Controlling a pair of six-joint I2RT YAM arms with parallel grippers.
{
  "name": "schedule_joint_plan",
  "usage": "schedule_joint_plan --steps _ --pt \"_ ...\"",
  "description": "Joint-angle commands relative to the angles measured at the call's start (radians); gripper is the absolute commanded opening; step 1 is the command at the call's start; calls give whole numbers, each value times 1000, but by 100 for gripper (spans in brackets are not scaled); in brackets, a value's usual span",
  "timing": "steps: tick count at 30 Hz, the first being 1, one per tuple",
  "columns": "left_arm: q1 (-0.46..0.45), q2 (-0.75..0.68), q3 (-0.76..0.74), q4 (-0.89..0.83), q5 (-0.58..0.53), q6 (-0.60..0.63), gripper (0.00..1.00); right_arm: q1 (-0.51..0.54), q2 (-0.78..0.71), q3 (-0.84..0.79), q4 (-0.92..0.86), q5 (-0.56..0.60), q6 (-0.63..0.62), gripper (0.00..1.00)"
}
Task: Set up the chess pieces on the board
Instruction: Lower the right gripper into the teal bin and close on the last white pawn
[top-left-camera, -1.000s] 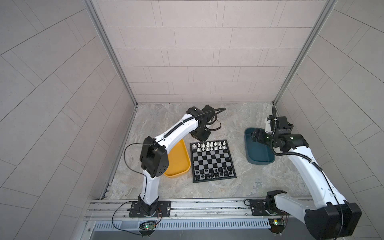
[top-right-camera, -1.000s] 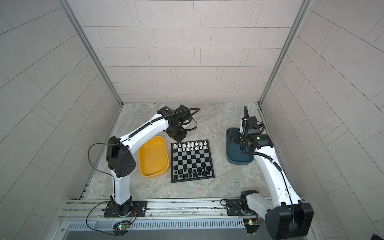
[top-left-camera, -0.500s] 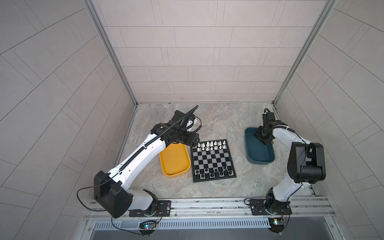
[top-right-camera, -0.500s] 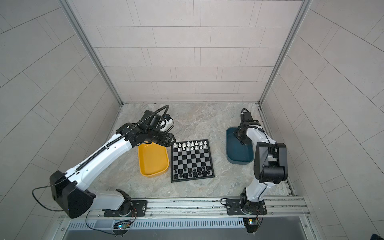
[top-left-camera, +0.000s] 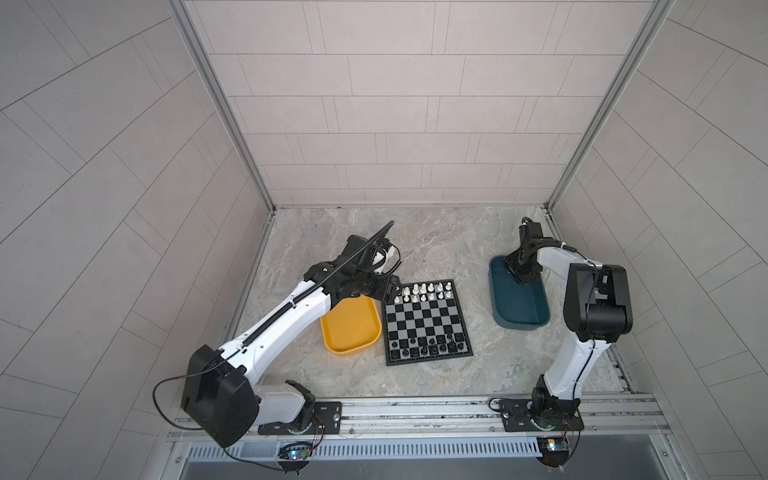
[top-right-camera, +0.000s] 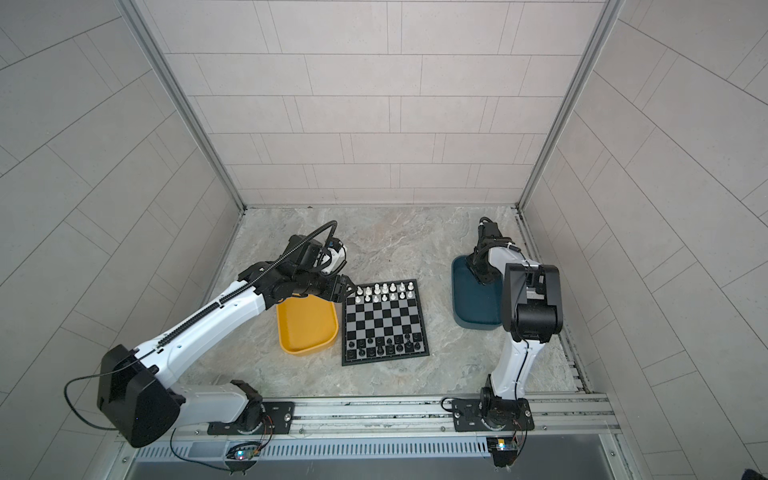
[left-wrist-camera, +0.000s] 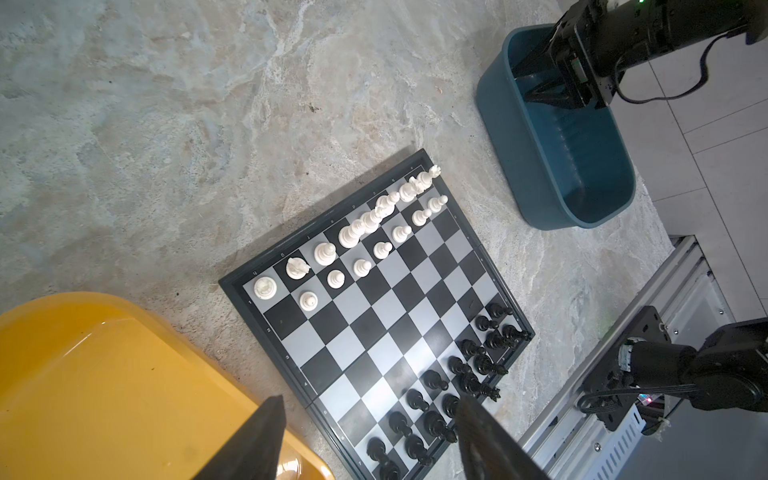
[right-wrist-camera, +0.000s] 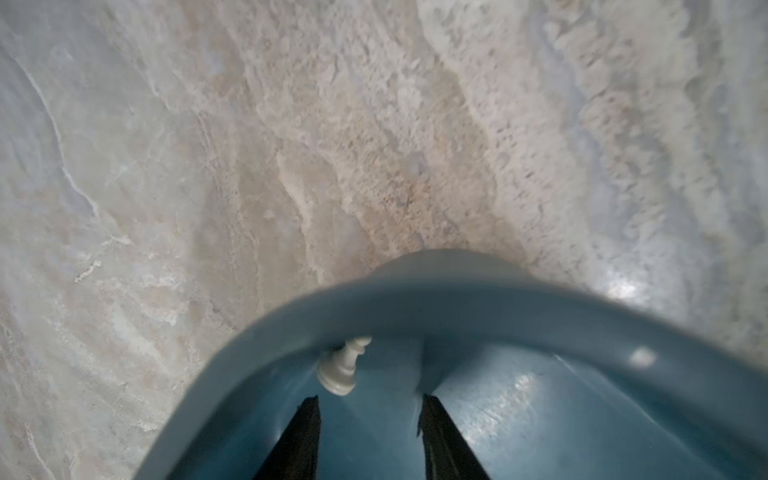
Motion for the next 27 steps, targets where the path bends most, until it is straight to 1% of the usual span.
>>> schedule_joint_plan --steps 1,7,11,18,20,25,27 --pt "1 -9 -1 23 18 14 72 -13 24 16 -9 9 56 38" --pt "1 0 -7 35 45 15 72 -15 33 23 4 21 51 37" --pt "1 1 -9 42 59 15 72 -26 42 19 2 1 53 36" --pt "1 7 -13 50 68 12 72 -33 -4 -2 41 -11 54 37" --pt "1 8 -15 55 76 6 72 -39 -3 -1 48 -33 61 38" --pt "1 6 -17 58 79 3 74 -44 -9 -6 54 -32 67 38" --pt "1 4 -17 60 82 5 74 -52 2 -11 60 -51 84 38"
